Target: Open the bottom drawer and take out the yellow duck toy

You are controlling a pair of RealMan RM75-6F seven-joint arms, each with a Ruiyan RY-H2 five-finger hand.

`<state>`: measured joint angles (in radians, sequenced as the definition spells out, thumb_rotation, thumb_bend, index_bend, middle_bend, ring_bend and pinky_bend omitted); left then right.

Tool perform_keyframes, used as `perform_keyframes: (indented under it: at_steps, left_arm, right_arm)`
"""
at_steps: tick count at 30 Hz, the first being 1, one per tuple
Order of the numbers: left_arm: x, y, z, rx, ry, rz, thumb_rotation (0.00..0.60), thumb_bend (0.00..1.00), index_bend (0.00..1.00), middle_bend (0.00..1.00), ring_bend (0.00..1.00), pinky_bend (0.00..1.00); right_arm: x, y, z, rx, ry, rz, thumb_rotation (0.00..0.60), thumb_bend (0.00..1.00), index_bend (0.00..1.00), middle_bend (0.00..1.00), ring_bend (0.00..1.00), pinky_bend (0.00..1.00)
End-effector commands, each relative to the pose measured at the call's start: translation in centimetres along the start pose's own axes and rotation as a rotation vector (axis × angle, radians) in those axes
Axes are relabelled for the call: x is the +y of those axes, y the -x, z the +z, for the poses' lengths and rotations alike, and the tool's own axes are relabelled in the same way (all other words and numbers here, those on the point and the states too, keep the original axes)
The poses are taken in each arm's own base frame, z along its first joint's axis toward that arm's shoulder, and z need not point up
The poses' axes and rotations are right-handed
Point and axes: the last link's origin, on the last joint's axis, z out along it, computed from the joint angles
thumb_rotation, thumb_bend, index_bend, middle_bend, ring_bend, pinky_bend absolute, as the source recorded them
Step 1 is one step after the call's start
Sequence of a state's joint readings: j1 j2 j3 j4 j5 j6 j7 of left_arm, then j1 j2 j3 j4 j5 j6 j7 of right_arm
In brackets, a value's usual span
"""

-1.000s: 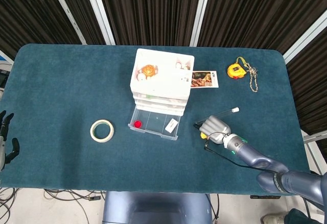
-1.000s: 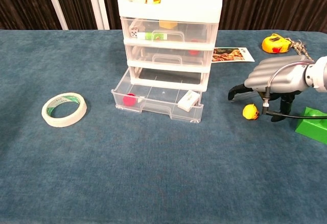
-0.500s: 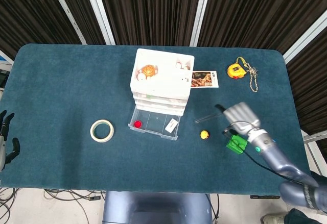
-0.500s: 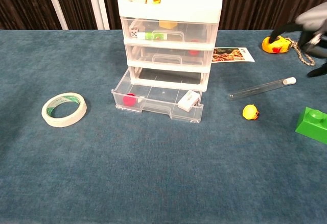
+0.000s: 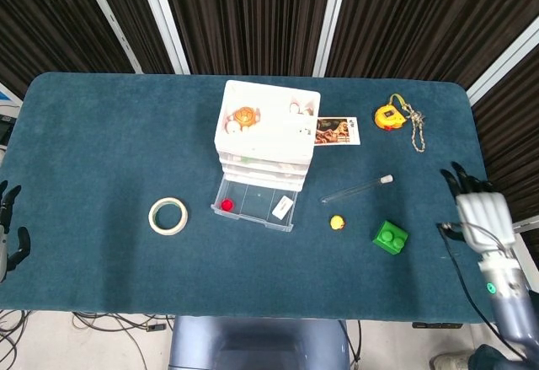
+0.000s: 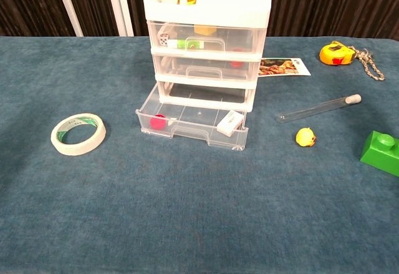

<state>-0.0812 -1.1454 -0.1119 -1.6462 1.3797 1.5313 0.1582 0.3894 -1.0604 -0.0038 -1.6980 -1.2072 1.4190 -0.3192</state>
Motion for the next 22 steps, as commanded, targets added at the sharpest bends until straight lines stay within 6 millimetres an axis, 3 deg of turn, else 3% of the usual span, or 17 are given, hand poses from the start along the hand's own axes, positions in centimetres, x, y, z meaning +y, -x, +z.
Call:
perform_keyframes:
  at_steps: [1, 8, 22]
  left_arm:
    - [0.0, 0.0, -0.1, 0.004, 0.01, 0.009, 0.6, 0.61, 0.06, 0.0, 0.0, 0.0]
    - [0.2, -0.2, -0.4, 0.011, 0.042, 0.022, 0.6, 0.61, 0.06, 0.0, 0.0, 0.0]
    - [0.6, 0.0, -0.9, -0.03, 0.066, 0.01, 0.6, 0.61, 0.06, 0.0, 0.0, 0.0]
  right_arm:
    - [1.2, 1.6, -3.2, 0.002, 0.02, 0.039, 0.6, 0.14, 0.13, 0.08, 0.22, 0.27]
    - [1.3, 3.4, -6.9, -0.003, 0.028, 0.059, 0.6, 0.14, 0.13, 0.08, 0.22, 0.26]
    - [1.4, 2.6, -7.6, 0.084, 0.052, 0.033, 0.6, 0.14, 0.09, 0.08, 0.21, 0.26]
